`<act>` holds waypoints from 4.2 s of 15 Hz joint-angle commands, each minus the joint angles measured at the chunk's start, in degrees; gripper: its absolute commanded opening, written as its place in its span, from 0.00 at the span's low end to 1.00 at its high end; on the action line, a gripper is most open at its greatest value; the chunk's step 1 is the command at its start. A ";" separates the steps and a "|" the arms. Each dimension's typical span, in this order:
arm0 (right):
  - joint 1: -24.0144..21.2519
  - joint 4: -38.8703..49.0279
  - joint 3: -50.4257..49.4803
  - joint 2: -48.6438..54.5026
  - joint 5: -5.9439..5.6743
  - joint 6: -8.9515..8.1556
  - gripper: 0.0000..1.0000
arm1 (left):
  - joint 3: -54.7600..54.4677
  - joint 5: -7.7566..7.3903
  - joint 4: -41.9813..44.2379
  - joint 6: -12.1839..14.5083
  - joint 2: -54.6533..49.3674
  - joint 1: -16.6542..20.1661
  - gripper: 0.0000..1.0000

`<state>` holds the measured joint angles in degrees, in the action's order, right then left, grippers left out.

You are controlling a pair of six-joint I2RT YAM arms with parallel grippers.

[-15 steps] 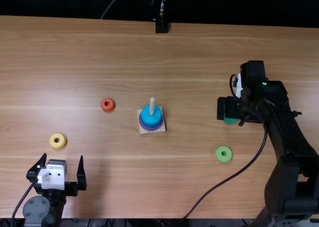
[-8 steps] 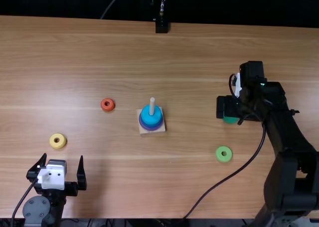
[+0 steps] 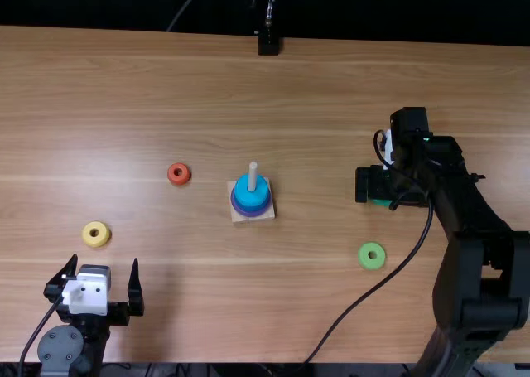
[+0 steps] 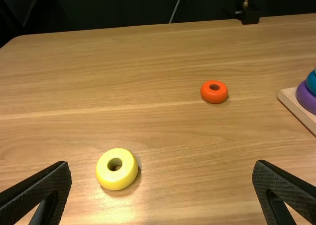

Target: Build the Hanoi tower: stack the rings onto the peg from bottom to top in this color order: purple, dark blue, light blue, dark green, light green, yellow, orange.

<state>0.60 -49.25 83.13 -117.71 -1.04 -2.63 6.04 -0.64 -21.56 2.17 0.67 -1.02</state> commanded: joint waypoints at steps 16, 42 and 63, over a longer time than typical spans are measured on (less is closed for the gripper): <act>-0.25 6.90 0.71 -2.17 -0.23 0.42 1.00 | -6.04 -0.52 -3.75 0.04 -0.67 0.58 1.00; 0.37 3.63 3.35 4.60 -0.02 0.63 0.00 | -6.04 -0.52 -3.75 0.04 -0.67 0.58 1.00; 30.51 -29.80 50.81 -0.94 0.19 2.42 0.00 | -6.04 -0.52 -3.75 0.04 -0.67 0.58 1.00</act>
<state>30.50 -78.85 131.68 -118.17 -1.04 -0.14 6.04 -0.64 -21.58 2.15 0.69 -1.02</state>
